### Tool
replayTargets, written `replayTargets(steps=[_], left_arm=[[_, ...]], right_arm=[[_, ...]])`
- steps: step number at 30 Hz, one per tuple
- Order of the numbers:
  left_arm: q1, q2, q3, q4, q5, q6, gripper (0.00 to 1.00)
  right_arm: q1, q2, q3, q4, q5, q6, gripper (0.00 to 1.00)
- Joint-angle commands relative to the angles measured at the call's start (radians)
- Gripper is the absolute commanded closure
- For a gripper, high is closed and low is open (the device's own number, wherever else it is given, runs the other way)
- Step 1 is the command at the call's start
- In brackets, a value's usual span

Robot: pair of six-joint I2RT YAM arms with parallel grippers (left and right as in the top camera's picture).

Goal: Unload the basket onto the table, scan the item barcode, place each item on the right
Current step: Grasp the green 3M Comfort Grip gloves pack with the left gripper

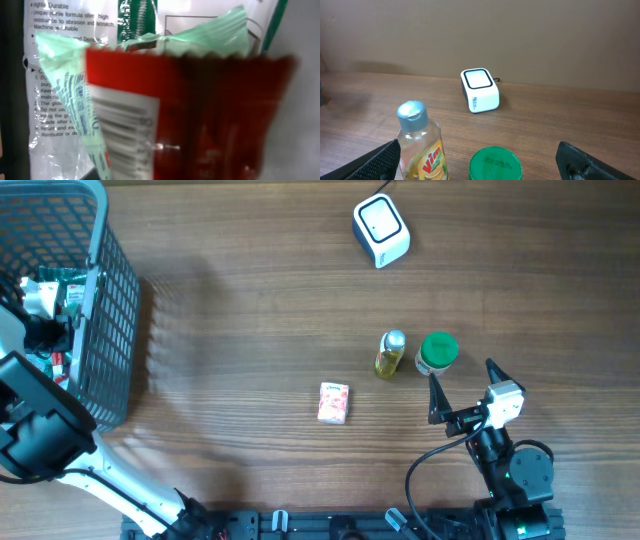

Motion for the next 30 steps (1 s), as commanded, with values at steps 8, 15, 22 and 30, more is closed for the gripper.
replayTargets(steps=[8,15,22,30], left_arm=[[-0.058,-0.082,0.001,0.028,0.008,-0.234,0.96],[-0.126,-0.351,0.101,0.042,0.008,-0.362,0.96],[-0.187,-0.679,0.126,0.169,0.069,-0.491,0.96],[-0.363,-0.874,0.125,-0.014,0.165,-0.737,0.96]], right_arm=[[-0.005,0.001,-0.001,0.003,0.013,0.006,0.00],[-0.005,0.001,-0.001,0.003,0.013,0.006,0.00],[-0.005,0.001,-0.001,0.002,0.013,0.006,0.00],[-0.005,0.001,-0.001,0.003,0.013,0.006,0.00]])
